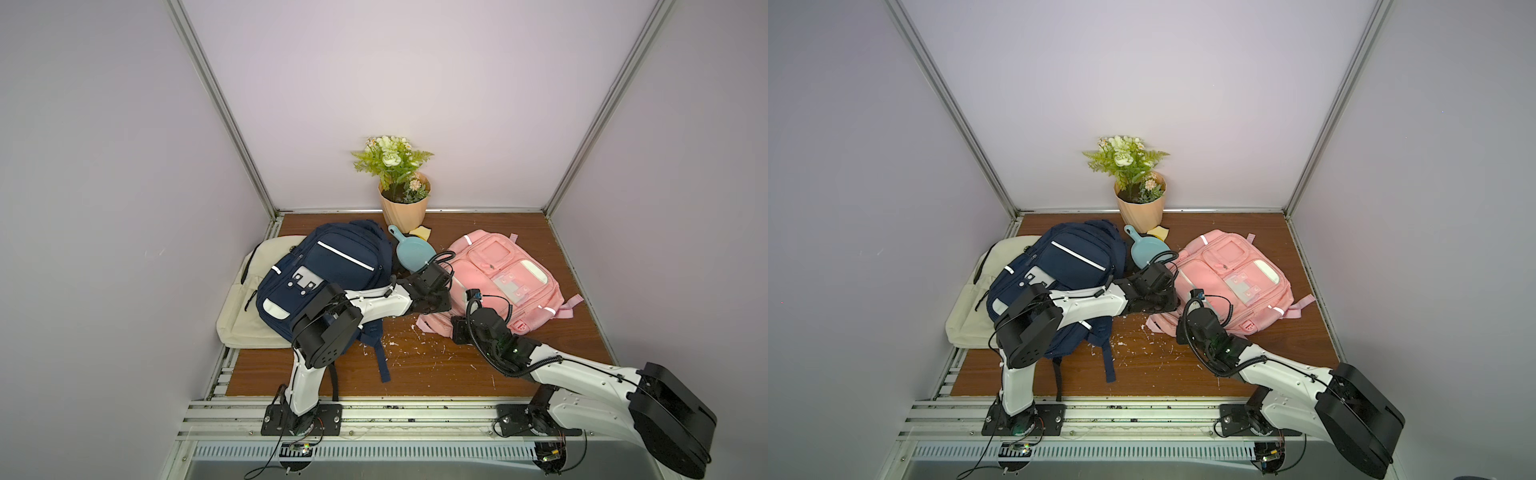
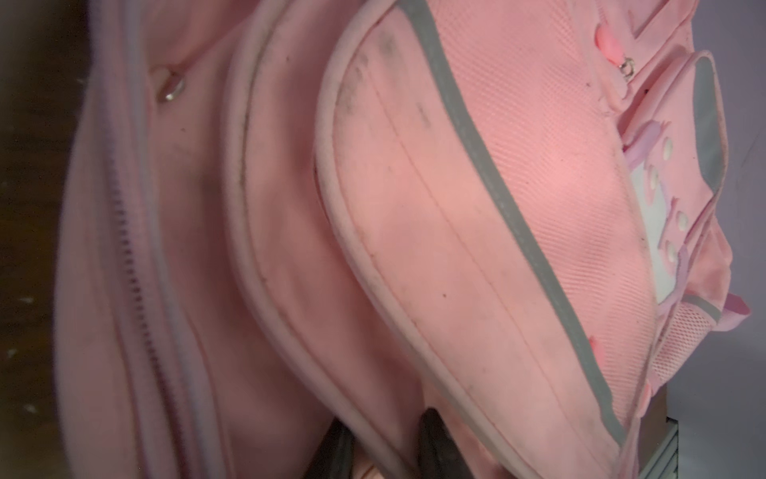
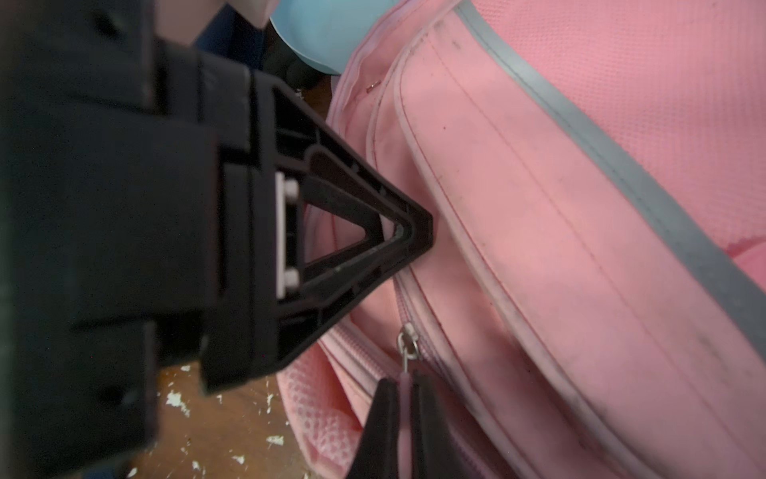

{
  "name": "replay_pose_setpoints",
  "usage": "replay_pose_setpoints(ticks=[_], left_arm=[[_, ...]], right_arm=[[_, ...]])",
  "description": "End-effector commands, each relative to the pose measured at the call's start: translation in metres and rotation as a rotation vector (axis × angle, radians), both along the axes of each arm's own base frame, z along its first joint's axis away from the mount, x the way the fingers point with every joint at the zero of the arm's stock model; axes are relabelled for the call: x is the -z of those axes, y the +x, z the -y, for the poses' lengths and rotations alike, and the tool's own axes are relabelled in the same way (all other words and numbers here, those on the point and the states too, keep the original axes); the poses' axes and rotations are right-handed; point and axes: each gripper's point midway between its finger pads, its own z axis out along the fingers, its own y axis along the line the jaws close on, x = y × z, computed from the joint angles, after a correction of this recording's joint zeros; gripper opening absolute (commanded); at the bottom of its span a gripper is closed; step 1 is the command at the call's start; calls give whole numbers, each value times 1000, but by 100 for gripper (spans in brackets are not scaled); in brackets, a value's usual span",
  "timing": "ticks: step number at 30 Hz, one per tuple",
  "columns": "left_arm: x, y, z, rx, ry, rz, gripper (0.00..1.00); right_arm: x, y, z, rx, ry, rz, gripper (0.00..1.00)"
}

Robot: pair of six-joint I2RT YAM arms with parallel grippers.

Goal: Zip up the backpack
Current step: Zip the zipper on the backpack.

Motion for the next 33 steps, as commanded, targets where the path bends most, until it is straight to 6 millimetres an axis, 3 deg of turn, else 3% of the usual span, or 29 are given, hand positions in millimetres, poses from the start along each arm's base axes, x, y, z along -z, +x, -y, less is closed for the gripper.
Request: replay_pose_setpoints(ticks=[1,8,10,14,18,20,25,27,33], left_arm=[[5,13,-2,-16,56,30,16],[-22,60,-31,-69,102,107,1],[-36,76,-33,-74,116,146,0],[-40,101,-37,-80,146,170,0],[-45,114,-36,-88,141,184,0],[-44,108,-32,-74,128,173,3],[-45,70,-18,-27,107,168,36],[-46,52,-12,-12,69,154,43],[-39,6,0,27,-10,106,47]], right_arm=[[-13,-6,-5,-30,44,15,0],[7,-18,24,27,-33,-27,0],[12,-22,34,47,-47,-34,0],[15,-27,48,83,-42,-32,0],[17,-30,54,102,-30,-29,0],[12,-28,51,100,-1,-15,0],[-9,-18,34,69,41,19,0],[-15,-14,28,61,44,29,0],[-18,-9,19,32,38,36,0]])
